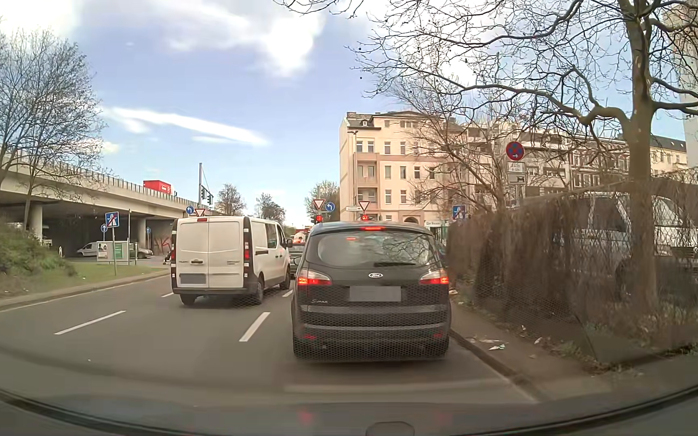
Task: Follow the waypoints while adhering to traffic rules and regulations
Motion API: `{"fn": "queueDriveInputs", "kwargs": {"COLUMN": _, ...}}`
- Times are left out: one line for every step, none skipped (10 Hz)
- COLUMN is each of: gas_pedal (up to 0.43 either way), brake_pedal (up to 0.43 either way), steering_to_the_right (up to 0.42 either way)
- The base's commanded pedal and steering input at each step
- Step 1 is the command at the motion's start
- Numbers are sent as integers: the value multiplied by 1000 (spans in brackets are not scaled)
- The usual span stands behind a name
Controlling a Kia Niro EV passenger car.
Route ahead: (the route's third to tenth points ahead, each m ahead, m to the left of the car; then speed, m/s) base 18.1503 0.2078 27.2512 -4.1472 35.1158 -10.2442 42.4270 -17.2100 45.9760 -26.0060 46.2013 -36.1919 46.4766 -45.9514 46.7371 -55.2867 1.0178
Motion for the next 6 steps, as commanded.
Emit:
{"fn": "queueDriveInputs", "kwargs": {"gas_pedal": 0, "brake_pedal": 152, "steering_to_the_right": -121}}
{"fn": "queueDriveInputs", "kwargs": {"gas_pedal": 0, "brake_pedal": 165, "steering_to_the_right": -112}}
{"fn": "queueDriveInputs", "kwargs": {"gas_pedal": 0, "brake_pedal": 177, "steering_to_the_right": -105}}
{"fn": "queueDriveInputs", "kwargs": {"gas_pedal": 0, "brake_pedal": 183, "steering_to_the_right": -97}}
{"fn": "queueDriveInputs", "kwargs": {"gas_pedal": 0, "brake_pedal": 189, "steering_to_the_right": -91}}
{"fn": "queueDriveInputs", "kwargs": {"gas_pedal": 0, "brake_pedal": 195, "steering_to_the_right": -74}}
